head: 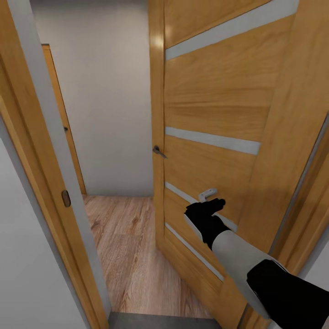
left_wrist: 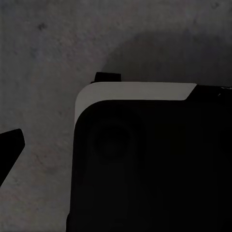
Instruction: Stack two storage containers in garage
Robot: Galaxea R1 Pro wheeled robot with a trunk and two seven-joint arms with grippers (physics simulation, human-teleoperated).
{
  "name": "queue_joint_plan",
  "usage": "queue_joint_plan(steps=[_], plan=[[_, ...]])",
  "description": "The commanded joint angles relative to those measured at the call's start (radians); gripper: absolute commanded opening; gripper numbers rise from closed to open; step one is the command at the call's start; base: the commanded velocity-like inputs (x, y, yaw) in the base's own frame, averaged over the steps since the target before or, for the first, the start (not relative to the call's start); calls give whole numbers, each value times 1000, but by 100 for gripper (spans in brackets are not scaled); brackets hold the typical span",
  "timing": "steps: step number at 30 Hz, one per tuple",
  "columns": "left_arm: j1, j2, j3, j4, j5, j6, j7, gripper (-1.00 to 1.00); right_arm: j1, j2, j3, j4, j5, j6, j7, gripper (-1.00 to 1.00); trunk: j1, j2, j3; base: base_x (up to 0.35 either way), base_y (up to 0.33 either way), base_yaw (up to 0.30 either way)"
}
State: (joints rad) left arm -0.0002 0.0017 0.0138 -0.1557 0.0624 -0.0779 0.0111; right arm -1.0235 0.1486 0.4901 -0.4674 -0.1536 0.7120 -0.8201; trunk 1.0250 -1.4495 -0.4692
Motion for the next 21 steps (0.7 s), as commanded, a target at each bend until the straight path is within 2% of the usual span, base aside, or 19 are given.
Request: queue_joint_plan(steps=[1, 6, 11, 16, 21], plan=[[0, 0, 1, -1, 7, -2, 0, 100, -7, -32, 12, 13, 16, 11, -11, 100, 0, -1, -1, 0, 0, 0], [0, 0, 0, -1, 7, -2, 0, 100, -22, -32, 13, 37, 15, -5, -6, 100, 0, -1, -1, 0, 0, 0], [0, 0, 0, -1, 8, -2, 0, 100, -77, -33, 12, 83, 13, -8, -5, 100, 0, -1, -1, 0, 0, 0], [0, 0, 1, -1, 8, -2, 0, 100, -107, -36, 12, 98, 13, -7, -4, 100, 0, -1, -1, 0, 0, 0], [0, 0, 1, -1, 7, -3, 1, 100, -146, -37, 12, 156, 13, -8, 2, 100, 0, -1, -1, 0, 0, 0]])
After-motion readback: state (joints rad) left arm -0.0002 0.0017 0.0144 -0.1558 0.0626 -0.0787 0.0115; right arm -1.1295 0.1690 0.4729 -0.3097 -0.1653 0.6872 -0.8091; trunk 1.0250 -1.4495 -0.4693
